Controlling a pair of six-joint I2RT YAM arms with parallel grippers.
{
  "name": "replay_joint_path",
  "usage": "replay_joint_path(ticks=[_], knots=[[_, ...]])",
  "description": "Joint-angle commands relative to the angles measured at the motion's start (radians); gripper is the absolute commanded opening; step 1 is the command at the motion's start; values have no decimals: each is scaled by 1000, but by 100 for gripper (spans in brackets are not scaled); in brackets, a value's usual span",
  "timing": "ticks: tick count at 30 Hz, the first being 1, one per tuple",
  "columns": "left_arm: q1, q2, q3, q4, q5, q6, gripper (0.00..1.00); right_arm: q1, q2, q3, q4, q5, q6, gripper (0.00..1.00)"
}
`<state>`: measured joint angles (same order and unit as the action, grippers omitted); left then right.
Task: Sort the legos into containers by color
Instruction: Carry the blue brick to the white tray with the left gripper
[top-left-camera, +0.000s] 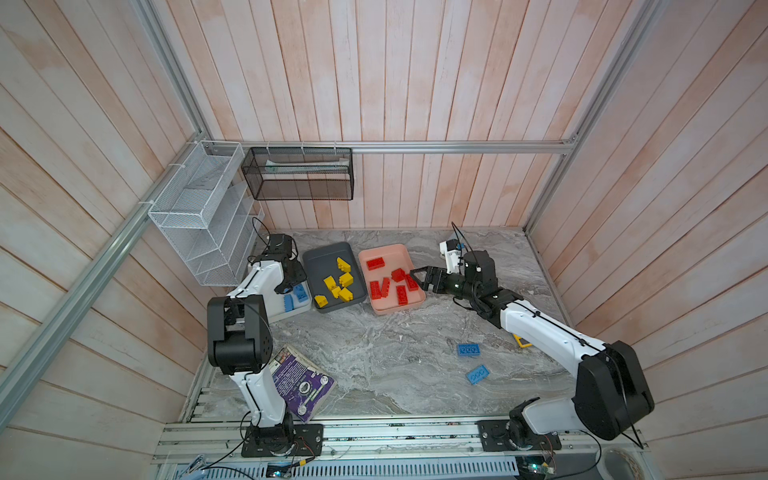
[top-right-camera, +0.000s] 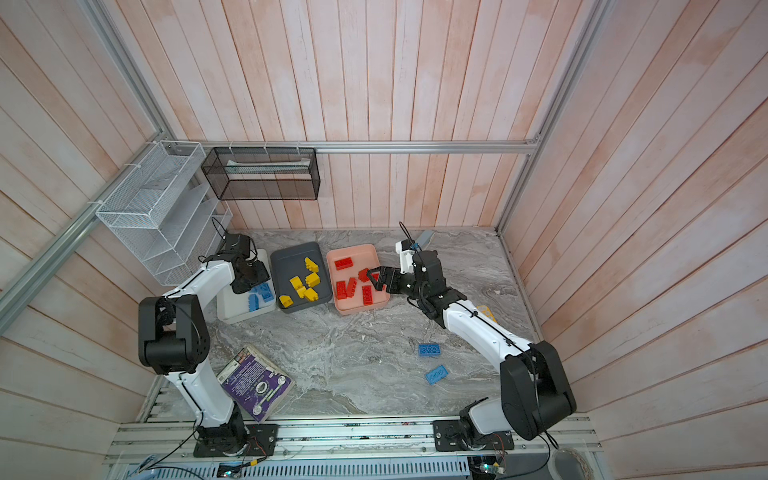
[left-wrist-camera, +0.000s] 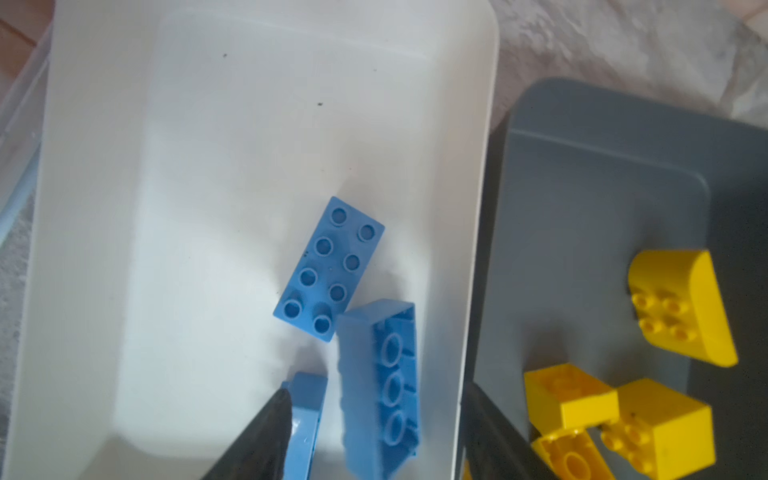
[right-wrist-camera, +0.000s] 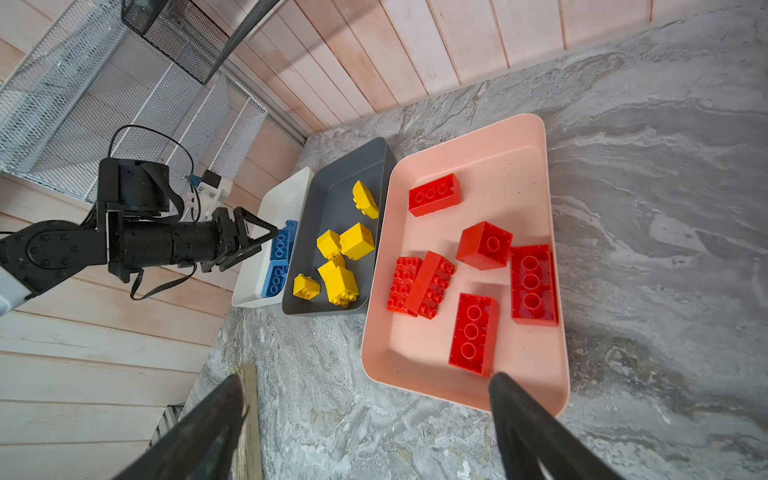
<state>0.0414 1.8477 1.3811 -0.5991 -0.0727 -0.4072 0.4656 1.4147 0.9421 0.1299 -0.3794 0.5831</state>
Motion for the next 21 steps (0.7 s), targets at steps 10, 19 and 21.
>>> replay_joint_path(ticks=[10,19,21], knots=[[-625,-177,24,113,105,292,89,-359,-228,15,-125,-128,62,98],[-957,77,51,270,288,574,90,-706,-323,1,-17,-386,250,99],[-987,128,69,297,322,617,90,-707,-332,4,-4,-391,259,99]])
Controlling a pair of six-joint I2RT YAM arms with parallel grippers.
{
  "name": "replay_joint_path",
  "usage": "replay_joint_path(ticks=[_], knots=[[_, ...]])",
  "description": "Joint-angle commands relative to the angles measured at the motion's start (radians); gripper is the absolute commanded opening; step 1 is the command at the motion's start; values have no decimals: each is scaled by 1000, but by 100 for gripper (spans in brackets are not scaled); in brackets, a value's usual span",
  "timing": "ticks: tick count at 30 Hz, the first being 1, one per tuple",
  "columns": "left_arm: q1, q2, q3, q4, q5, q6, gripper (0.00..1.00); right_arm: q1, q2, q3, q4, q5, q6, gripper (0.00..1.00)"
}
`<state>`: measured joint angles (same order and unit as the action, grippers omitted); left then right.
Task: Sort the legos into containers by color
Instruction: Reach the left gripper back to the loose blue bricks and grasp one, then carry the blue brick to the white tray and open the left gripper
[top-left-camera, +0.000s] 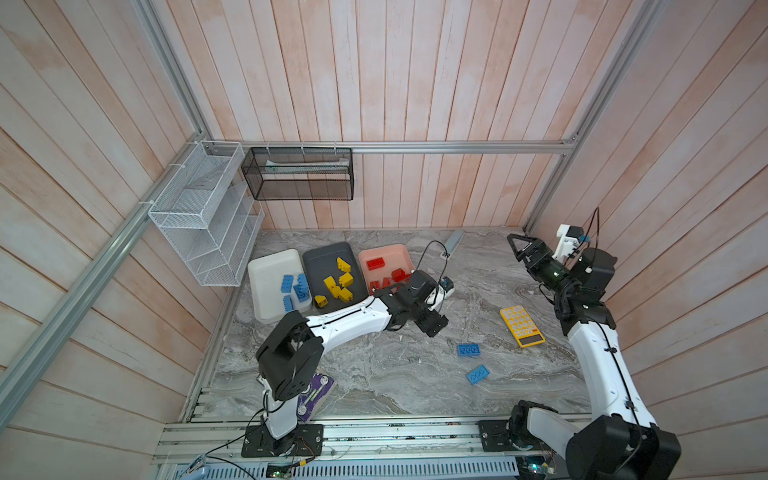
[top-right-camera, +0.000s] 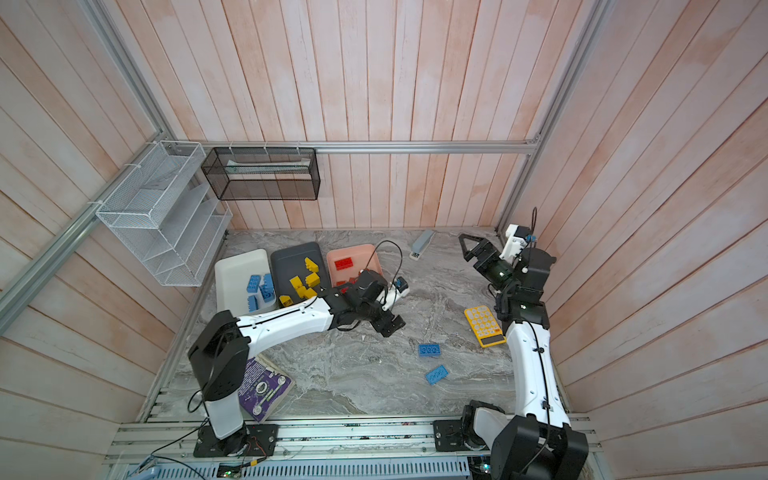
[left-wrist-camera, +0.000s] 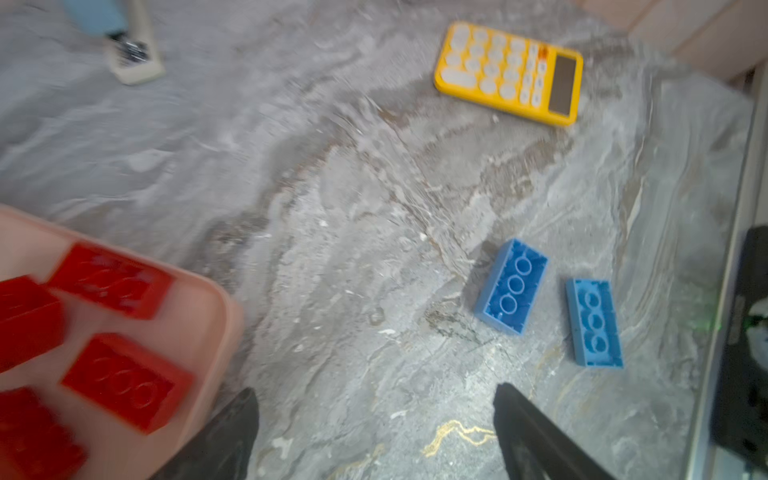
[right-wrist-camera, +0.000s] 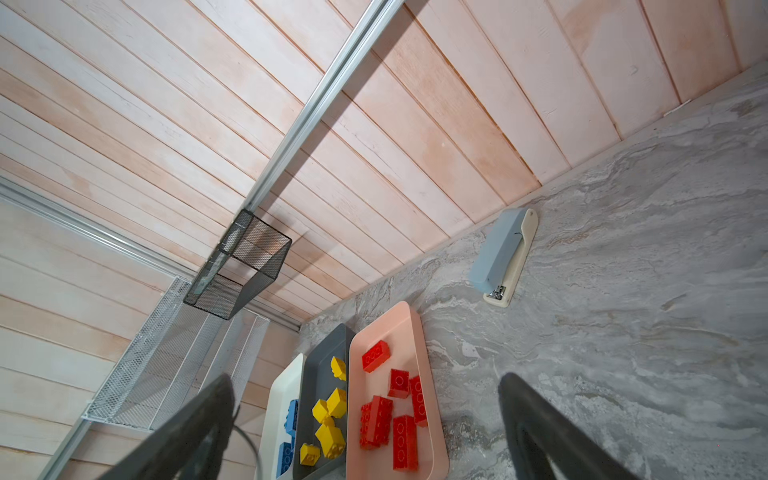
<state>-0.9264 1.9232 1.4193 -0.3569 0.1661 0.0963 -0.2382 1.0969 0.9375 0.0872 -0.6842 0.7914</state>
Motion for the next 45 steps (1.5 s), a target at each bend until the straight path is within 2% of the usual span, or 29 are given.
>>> replay_joint_path(ticks=[1,6,10,14,15,17,19,20,24,28,31,36,38,41,43,45], knots=[[-52,81,33,72,94,133,89,-3,-20,6,48,-87,59,99],[-114,211,90,97,136,188,91,-3,-33,0,49,-90,49,98],[-137,292,142,109,122,203,92,-3,-41,-14,44,-89,34,98],[-138,340,188,123,112,203,87,-3,-49,-19,41,-93,27,96],[-137,349,200,119,111,204,84,-3,-50,-19,40,-93,27,96],[-138,365,223,110,108,209,72,-3,-52,-19,42,-97,27,95],[-138,367,234,109,104,211,48,-2,-55,-19,44,-99,28,94],[-139,364,234,109,102,210,42,-1,-57,-20,45,-100,28,94],[-138,319,211,111,87,208,32,21,-44,-7,24,-93,-2,94],[-110,168,92,187,61,152,28,93,-1,25,3,-60,-32,93],[-38,-10,-61,278,53,62,27,179,48,66,-13,11,-65,93],[201,-309,-263,294,-41,-71,27,341,196,126,24,89,-81,93],[333,-401,-307,258,-86,-144,27,425,263,151,60,130,-82,93],[516,-475,-350,206,-166,-213,29,530,364,204,103,159,-83,92],[633,-470,-361,176,-173,-256,29,600,423,235,135,182,-87,92],[711,-437,-361,148,-215,-294,29,646,466,250,164,201,-87,92]])
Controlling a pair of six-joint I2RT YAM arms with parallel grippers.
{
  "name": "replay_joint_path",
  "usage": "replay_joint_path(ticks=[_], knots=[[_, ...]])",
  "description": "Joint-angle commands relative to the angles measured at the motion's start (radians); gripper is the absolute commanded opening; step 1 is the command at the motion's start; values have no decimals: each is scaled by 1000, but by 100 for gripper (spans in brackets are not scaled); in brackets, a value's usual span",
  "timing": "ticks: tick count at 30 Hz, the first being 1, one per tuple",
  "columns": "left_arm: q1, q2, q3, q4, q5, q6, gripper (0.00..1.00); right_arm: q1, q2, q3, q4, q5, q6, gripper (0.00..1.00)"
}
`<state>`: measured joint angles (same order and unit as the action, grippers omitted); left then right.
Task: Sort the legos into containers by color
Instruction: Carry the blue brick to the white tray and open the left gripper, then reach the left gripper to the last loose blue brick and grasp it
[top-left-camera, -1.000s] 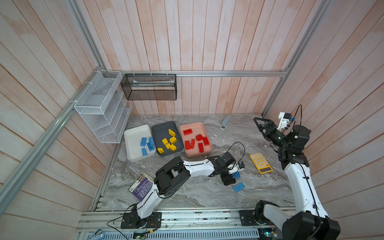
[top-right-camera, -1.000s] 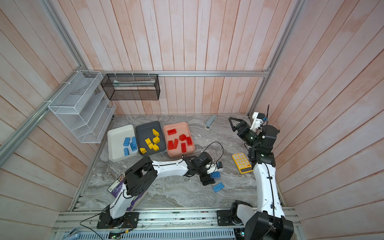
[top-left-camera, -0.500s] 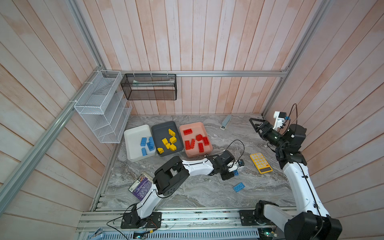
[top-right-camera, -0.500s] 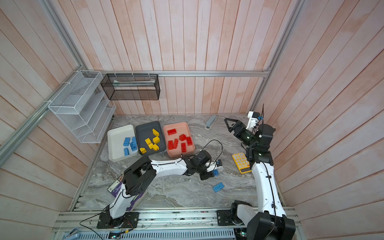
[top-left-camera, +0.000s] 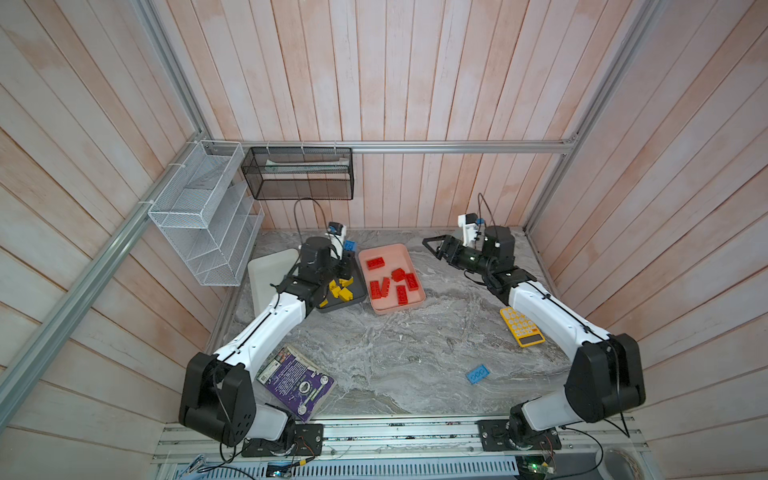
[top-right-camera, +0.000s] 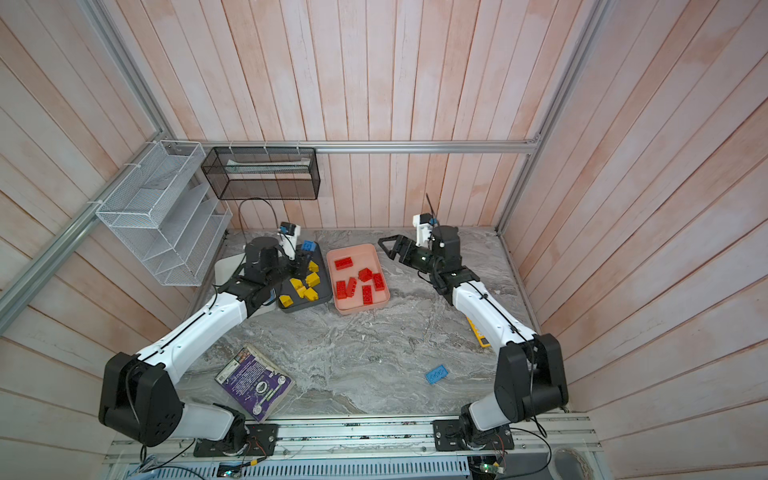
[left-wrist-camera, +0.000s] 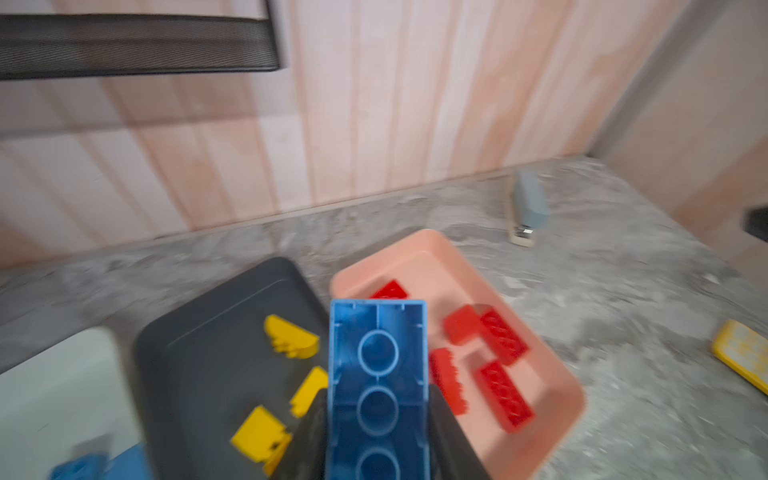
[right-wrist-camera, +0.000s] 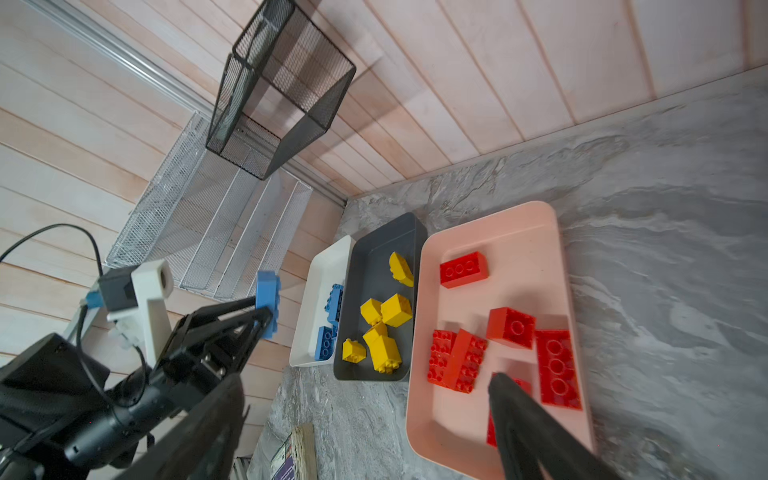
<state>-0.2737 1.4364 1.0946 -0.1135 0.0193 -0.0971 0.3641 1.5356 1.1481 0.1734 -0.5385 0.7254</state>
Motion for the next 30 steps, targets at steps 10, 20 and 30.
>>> replay_joint_path(ticks=[10,20,30], knots=[[281,245,-6,-193,-171,-313,30,156,145,59,127,34,-27,91],[255,243,69,-268,-104,-290,78,140,71,53,58,52,-57,92],[-170,53,56,-144,55,46,82,-217,-205,-121,23,-75,47,93]])
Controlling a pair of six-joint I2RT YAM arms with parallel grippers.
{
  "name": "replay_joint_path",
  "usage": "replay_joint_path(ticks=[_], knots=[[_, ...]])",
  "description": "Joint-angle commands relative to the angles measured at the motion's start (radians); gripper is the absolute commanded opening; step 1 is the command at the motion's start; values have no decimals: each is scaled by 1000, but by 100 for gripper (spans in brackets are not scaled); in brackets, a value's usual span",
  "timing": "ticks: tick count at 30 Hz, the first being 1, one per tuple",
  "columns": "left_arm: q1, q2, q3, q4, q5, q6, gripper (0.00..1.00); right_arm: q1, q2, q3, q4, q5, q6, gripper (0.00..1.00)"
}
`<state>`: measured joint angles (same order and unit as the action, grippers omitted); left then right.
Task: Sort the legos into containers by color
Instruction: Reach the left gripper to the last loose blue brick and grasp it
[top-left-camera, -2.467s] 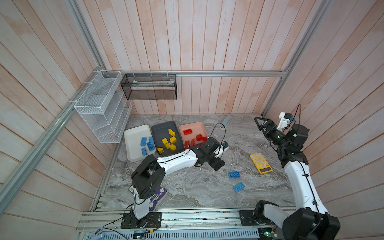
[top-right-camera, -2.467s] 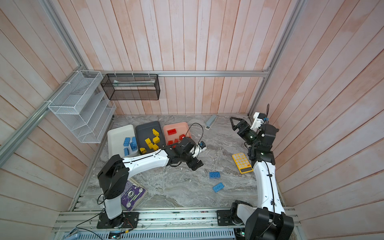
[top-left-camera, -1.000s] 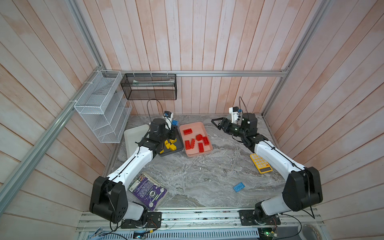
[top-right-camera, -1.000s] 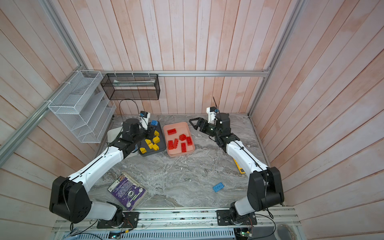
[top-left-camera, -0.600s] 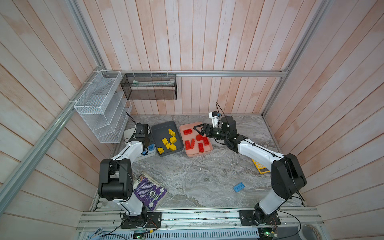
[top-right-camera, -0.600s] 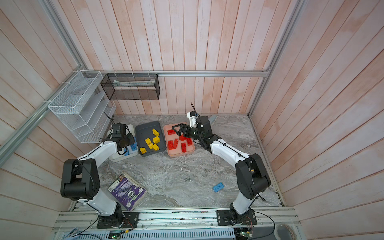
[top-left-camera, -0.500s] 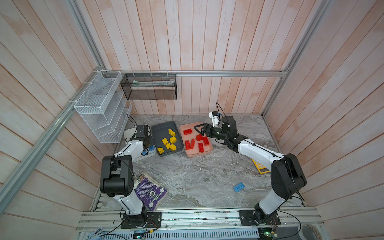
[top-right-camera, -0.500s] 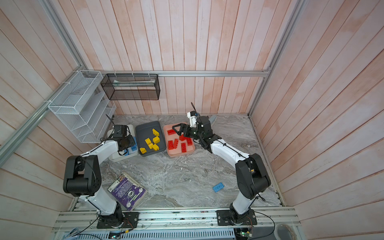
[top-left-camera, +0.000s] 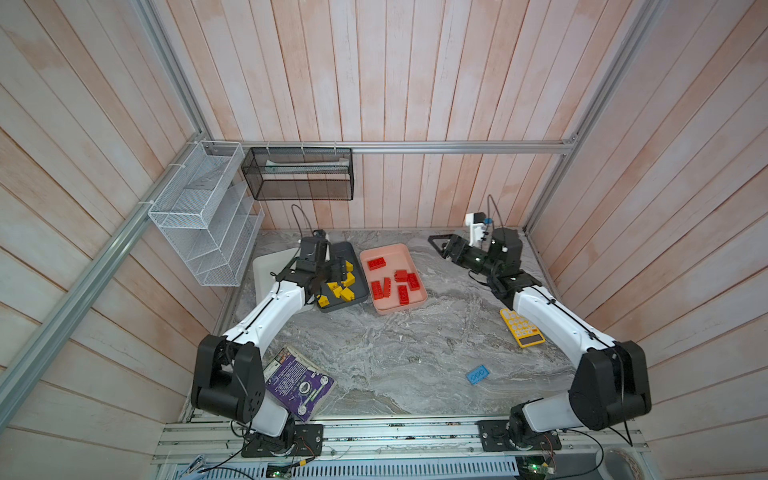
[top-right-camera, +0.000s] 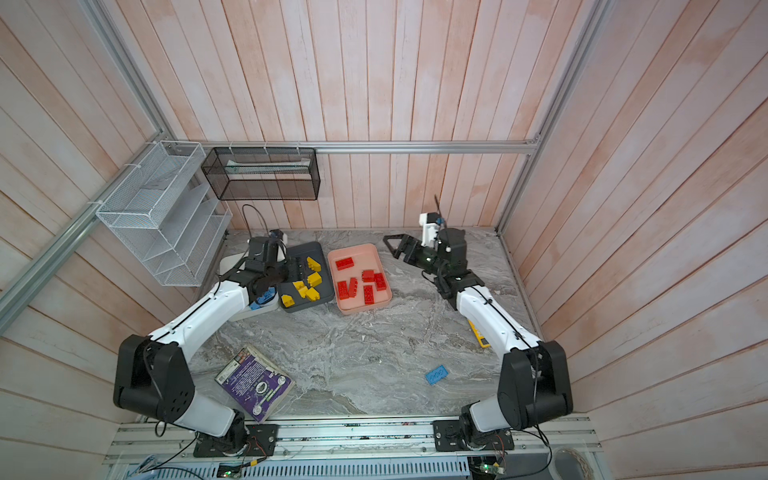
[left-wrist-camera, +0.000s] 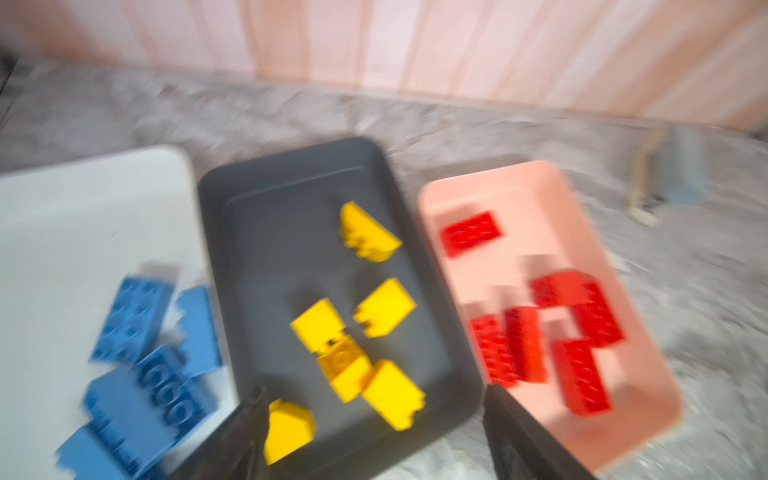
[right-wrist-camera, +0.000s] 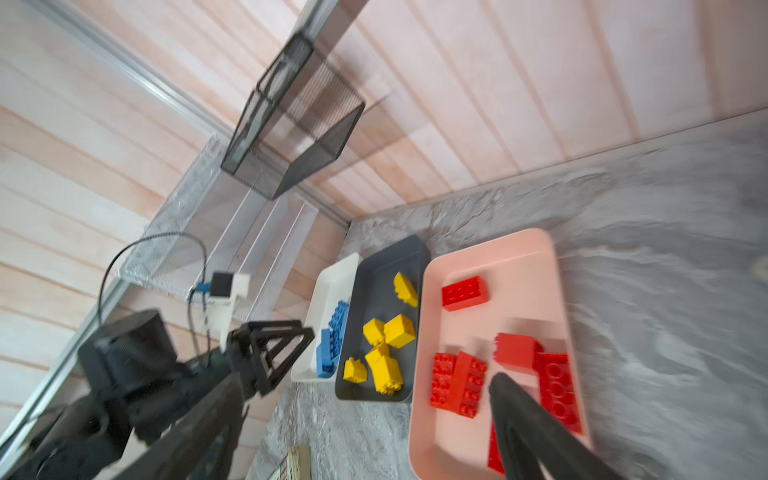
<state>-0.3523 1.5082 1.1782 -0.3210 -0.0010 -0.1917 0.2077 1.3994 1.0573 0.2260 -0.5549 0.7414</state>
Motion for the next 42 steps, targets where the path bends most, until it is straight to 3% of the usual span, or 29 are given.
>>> replay_joint_path(ticks=[1,11,15,24,31,37,42], knots=[[-150,-12,-39,93,83,174,82,-96,-106,-38,-53,-63,28,93],[-649,244,-2,254,143,312,82,-334,-301,-66,-195,-124,25,93],[-779,370,66,267,122,331,83,-358,-328,-52,-252,-119,-9,93],[-868,559,163,308,113,230,83,-359,-349,-34,-310,-52,-65,93],[-923,678,268,282,-6,174,80,-359,-351,-46,-297,-50,-66,93],[-944,733,315,245,-47,143,68,-359,-357,-48,-310,-47,-80,93],[-947,748,334,225,-103,136,44,-358,-358,-55,-294,-58,-73,92]])
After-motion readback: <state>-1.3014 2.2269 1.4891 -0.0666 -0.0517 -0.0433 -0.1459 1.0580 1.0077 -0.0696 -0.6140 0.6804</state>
